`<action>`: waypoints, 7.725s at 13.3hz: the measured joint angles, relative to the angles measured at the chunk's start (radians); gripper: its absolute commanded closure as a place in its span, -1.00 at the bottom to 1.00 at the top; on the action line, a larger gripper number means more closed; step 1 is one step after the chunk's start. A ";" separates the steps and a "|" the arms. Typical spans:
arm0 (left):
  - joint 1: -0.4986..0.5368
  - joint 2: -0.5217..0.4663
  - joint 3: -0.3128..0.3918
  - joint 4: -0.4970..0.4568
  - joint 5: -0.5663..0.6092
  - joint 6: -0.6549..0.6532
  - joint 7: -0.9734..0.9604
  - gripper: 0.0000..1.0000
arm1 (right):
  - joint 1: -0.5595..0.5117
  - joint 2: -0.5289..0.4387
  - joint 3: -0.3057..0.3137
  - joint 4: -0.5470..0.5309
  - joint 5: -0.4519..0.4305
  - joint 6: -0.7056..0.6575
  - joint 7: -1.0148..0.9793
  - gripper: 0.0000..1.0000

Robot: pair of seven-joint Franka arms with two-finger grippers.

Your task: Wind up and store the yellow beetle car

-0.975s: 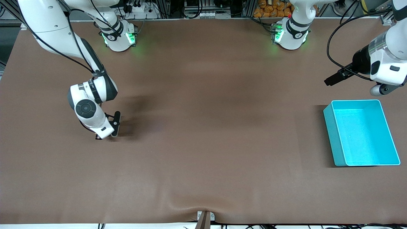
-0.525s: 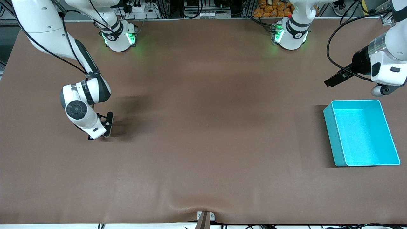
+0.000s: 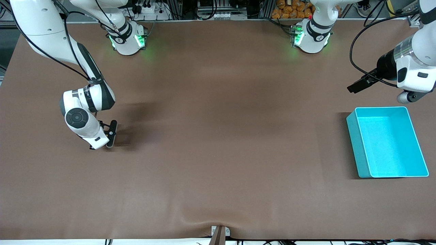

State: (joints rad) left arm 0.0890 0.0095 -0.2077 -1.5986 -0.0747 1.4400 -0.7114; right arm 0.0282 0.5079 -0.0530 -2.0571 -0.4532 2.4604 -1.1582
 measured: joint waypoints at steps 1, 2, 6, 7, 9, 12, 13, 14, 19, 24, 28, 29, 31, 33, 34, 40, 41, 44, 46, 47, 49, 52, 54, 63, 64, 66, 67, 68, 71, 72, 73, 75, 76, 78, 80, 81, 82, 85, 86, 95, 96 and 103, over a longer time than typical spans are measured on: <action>0.000 0.000 0.000 0.000 0.000 0.000 -0.010 -1.00 | -0.002 0.013 -0.002 0.001 0.000 0.006 0.000 -1.00; 0.000 0.000 0.000 -0.001 0.000 0.000 -0.017 -1.00 | -0.004 0.025 -0.005 0.004 0.000 0.016 0.000 -1.00; 0.000 0.003 0.001 -0.001 0.000 0.000 -0.022 -1.00 | -0.008 0.029 -0.006 0.026 0.000 0.020 0.000 -1.00; 0.000 0.005 0.001 -0.001 0.000 0.000 -0.022 -1.00 | -0.008 0.029 -0.007 0.035 0.000 0.014 0.001 -1.00; 0.001 0.007 0.001 -0.003 0.000 0.000 -0.027 -1.00 | -0.014 0.024 -0.010 0.052 0.000 0.002 0.002 -1.00; 0.005 0.012 0.003 -0.006 0.000 0.000 -0.057 -1.00 | -0.032 -0.015 -0.011 0.074 0.000 -0.004 0.002 -1.00; 0.006 0.017 0.004 -0.006 0.000 0.000 -0.071 -1.00 | -0.036 -0.041 -0.011 0.078 0.000 -0.008 0.002 -1.00; 0.007 0.023 0.004 -0.007 0.000 0.000 -0.082 -1.00 | -0.037 -0.071 -0.011 0.080 0.004 -0.011 0.003 -1.00; 0.010 0.048 0.006 -0.013 0.000 0.000 -0.107 -1.00 | -0.040 -0.213 -0.043 0.106 0.293 -0.117 0.010 -1.00; 0.037 0.055 0.011 -0.104 0.011 0.062 -0.135 -1.00 | -0.029 -0.297 -0.118 0.291 0.459 -0.285 0.011 -1.00; 0.047 0.062 0.011 -0.237 0.030 0.213 -0.259 -1.00 | -0.019 -0.324 -0.186 0.405 0.624 -0.394 0.035 -1.00; 0.047 0.064 0.012 -0.277 0.043 0.265 -0.304 -1.00 | -0.016 -0.332 -0.198 0.425 0.640 -0.425 0.099 -1.00; 0.053 0.068 0.012 -0.356 0.056 0.377 -0.393 -1.00 | -0.003 -0.373 -0.205 0.445 0.642 -0.503 0.297 -1.00; 0.072 0.081 0.013 -0.412 0.057 0.471 -0.464 -1.00 | 0.024 -0.430 -0.205 0.450 0.642 -0.609 0.486 -1.00; 0.080 0.094 0.015 -0.430 0.063 0.520 -0.509 -1.00 | 0.039 -0.456 -0.205 0.451 0.639 -0.667 0.577 -1.00; 0.131 0.262 0.018 -0.448 0.090 0.822 -0.755 -1.00 | 0.069 -0.524 -0.149 0.505 0.543 -0.862 0.933 -1.00; 0.140 0.288 0.019 -0.448 0.090 0.860 -0.766 -1.00 | 0.069 -0.524 -0.127 0.507 0.536 -0.881 0.995 -1.00; 0.159 0.354 0.019 -0.447 0.093 0.971 -0.770 -1.00 | 0.062 -0.524 -0.070 0.510 0.523 -0.907 1.104 -1.00; 0.163 0.399 0.020 -0.447 0.109 1.040 -0.770 -1.00 | 0.058 -0.524 -0.054 0.517 0.516 -0.909 1.116 -1.00; 0.164 0.422 0.019 -0.447 0.119 1.070 -0.771 -1.00 | 0.056 -0.524 -0.052 0.518 0.515 -0.917 1.116 -1.00; 0.164 0.471 0.019 -0.447 0.131 1.143 -0.772 -1.00 | 0.049 -0.524 -0.052 0.519 0.509 -0.967 1.116 -1.00; 0.162 0.525 0.016 -0.446 0.148 1.192 -0.772 0.64 | 0.045 -0.524 -0.051 0.523 0.451 -0.999 1.116 -1.00; 0.157 0.533 0.013 -0.444 0.165 1.194 -0.772 1.00 | 0.046 -0.524 -0.049 0.524 0.440 -1.002 1.117 -1.00; 0.143 0.445 -0.004 -0.414 0.292 1.120 -0.721 1.00 | 0.059 -0.506 -0.033 0.524 0.440 -1.020 1.120 -1.00; 0.142 0.410 -0.008 -0.411 0.293 1.084 -0.672 1.00 | 0.060 -0.503 -0.033 0.524 0.440 -1.019 1.120 -1.00; 0.150 0.342 -0.007 -0.404 0.293 0.999 -0.547 1.00 | 0.066 -0.502 -0.032 0.524 0.440 -1.019 1.120 -1.00; 0.163 0.316 -0.006 -0.395 0.293 0.954 -0.475 1.00 | 0.072 -0.502 -0.032 0.525 0.440 -1.019 1.120 -1.00; 0.181 0.301 -0.006 -0.381 0.293 0.908 -0.395 1.00 | 0.077 -0.502 -0.031 0.525 0.440 -1.018 1.120 -1.00; 0.240 0.294 -0.004 -0.304 0.274 0.785 -0.165 1.00 | 0.083 -0.502 -0.030 0.529 0.440 -1.018 1.120 -1.00; 0.260 0.294 -0.003 -0.276 0.252 0.751 -0.079 1.00 | 0.084 -0.502 -0.029 0.530 0.440 -1.018 1.120 -1.00; 0.283 0.295 -0.002 -0.250 0.235 0.720 0.003 1.00 | 0.085 -0.502 -0.029 0.530 0.440 -1.018 1.120 -1.00; 0.328 0.297 -0.001 -0.209 0.226 0.670 0.160 1.00 | 0.085 -0.502 -0.029 0.531 0.440 -1.018 1.120 -1.00; 0.346 0.301 -0.001 -0.198 0.225 0.657 0.233 1.00 | 0.085 -0.502 -0.029 0.531 0.440 -1.018 1.120 -1.00; 0.378 0.315 -0.001 -0.186 0.225 0.650 0.368 1.00 | 0.085 -0.502 -0.029 0.531 0.446 -1.018 1.120 -1.00; 0.406 0.342 0.000 -0.173 0.224 0.650 0.498 1.00 | 0.085 -0.502 -0.029 0.531 0.453 -1.018 1.120 -1.00; 0.420 0.361 0.000 -0.161 0.224 0.650 0.566 1.00 | 0.085 -0.502 -0.029 0.531 0.453 -1.018 1.120 -1.00; 0.434 0.383 0.000 -0.146 0.224 0.650 0.631 1.00 | 0.085 -0.502 -0.029 0.531 0.453 -1.018 1.120 -1.00; 0.470 0.463 0.001 -0.101 0.224 0.658 0.789 1.00 | 0.085 -0.502 -0.031 0.531 0.464 -1.019 1.120 -1.00; 0.476 0.488 0.001 -0.094 0.224 0.678 0.818 1.00 | 0.085 -0.502 -0.031 0.531 0.470 -1.019 1.120 -1.00; 0.478 0.610 0.000 -0.089 0.229 0.805 0.965 1.00 | 0.085 -0.501 -0.033 0.531 0.501 -1.021 1.120 -1.00; 0.479 0.613 0.001 -0.093 0.240 0.813 0.976 1.00 | 0.085 -0.501 -0.033 0.531 0.501 -1.022 1.120 -1.00; 0.479 0.624 0.003 -0.159 0.267 0.834 0.984 -0.92 | 0.084 -0.495 -0.037 0.530 0.503 -1.026 1.120 -1.00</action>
State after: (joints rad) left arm 0.5683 0.6333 -0.2051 -1.7577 0.1920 2.2744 0.2729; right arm 0.1122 0.0128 -0.0899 -1.5272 0.0500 1.4348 -0.0381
